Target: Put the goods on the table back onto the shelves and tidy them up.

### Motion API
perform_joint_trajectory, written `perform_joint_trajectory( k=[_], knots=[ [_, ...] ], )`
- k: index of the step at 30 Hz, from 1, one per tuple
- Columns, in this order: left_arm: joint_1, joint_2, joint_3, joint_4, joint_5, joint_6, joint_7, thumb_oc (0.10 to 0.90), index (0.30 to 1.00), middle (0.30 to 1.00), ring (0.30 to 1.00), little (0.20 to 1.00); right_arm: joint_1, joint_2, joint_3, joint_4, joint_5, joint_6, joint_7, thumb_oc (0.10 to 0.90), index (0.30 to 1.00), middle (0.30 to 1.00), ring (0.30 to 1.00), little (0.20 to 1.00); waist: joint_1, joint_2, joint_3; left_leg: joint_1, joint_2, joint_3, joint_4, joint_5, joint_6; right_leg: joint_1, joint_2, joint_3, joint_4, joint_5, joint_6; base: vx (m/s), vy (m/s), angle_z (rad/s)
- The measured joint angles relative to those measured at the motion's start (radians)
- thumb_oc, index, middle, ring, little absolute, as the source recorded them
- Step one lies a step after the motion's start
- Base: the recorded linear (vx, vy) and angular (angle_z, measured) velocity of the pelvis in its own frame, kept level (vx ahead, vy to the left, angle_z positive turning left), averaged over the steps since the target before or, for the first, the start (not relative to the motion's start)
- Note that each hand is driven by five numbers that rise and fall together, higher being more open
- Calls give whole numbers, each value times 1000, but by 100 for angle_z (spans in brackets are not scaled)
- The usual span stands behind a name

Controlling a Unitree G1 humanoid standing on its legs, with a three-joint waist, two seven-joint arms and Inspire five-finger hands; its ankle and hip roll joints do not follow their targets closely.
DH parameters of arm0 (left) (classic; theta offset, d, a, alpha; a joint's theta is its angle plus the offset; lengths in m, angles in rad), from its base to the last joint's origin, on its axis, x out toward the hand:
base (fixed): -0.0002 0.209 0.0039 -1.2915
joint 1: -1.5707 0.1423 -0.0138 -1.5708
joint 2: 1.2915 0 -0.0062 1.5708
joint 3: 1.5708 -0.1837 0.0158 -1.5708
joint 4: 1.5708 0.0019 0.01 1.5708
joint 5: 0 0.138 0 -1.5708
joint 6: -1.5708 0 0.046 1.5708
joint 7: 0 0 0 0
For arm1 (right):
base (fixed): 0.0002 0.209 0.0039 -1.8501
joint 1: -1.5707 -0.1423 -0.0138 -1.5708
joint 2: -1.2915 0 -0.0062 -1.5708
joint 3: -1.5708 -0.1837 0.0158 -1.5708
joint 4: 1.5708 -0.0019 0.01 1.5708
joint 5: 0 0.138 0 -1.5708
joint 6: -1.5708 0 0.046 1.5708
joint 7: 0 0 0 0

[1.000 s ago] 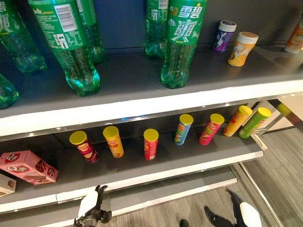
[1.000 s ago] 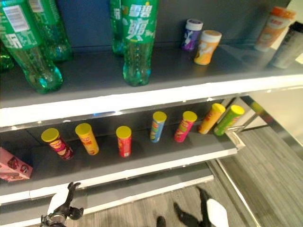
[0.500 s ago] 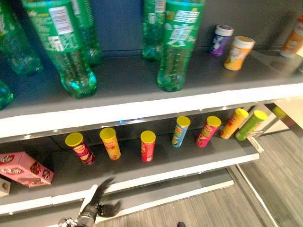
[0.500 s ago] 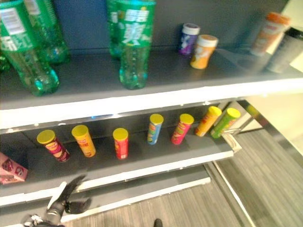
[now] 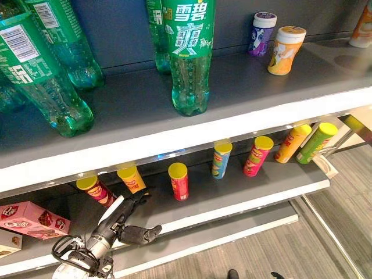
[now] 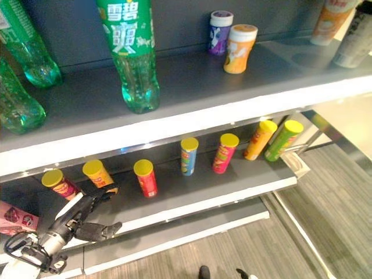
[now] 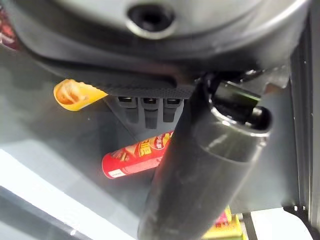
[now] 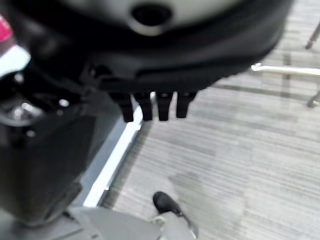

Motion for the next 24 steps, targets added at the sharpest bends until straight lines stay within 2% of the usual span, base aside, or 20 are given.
perform_joint_trajectory(
  k=[3, 5, 8, 10, 17, 24],
  knots=[
    [33, -11, 10, 3, -4, 12, -20, 800, 900, 900, 900, 900, 0, -2, -1, 3, 0, 1, 9, 800, 900, 900, 900, 900, -1, 5, -3, 2, 10, 2, 1, 1, -2, 0, 14, 1, 0, 1, -4, 0, -32, -4],
    [39, -2, 6, 25, -34, 54, -62, 800, 900, 900, 900, 900, -21, -2, 5, 34, 0, 2, 12, 800, 900, 900, 900, 900, -3, 3, -5, 8, 11, 7, 1, 1, -2, 1, 18, 7, 1, 1, -4, 16, -36, -6],
    [19, 19, -44, 103, -54, 59, -81, 800, 900, 900, 900, 900, -23, -6, 30, 42, 1, 2, 32, 800, 900, 900, 900, 900, -7, 3, -13, 17, 17, 17, 0, -1, -6, -1, 25, 13, 0, 1, -6, 18, -25, -11],
    [16, 18, -83, 134, -51, 97, -91, 800, 900, 900, 900, 900, -25, -12, 38, 37, 2, 3, 51, 800, 900, 900, 900, 900, -7, -1, -30, 16, 23, 30, 0, -2, -10, -10, 29, 30, 0, 0, -14, 8, -21, -20],
    [-81, -32, -151, 217, -21, 94, -95, 800, 900, 900, 900, 900, -21, -13, 48, 78, 1, 4, 54, 800, 900, 900, 900, 900, -6, -2, -42, 13, 28, 32, 0, -1, -12, -14, 34, 33, 0, 1, -16, 6, -8, -1],
    [-202, -76, -198, 262, 61, 89, -63, 800, 900, 900, 900, 900, -24, -13, 59, 77, 2, 7, 52, 800, 900, 900, 900, 900, -39, -3, -54, 6, 34, 33, 0, 0, -12, -19, 41, 33, 0, 4, -20, 8, -9, 0]
  ],
)
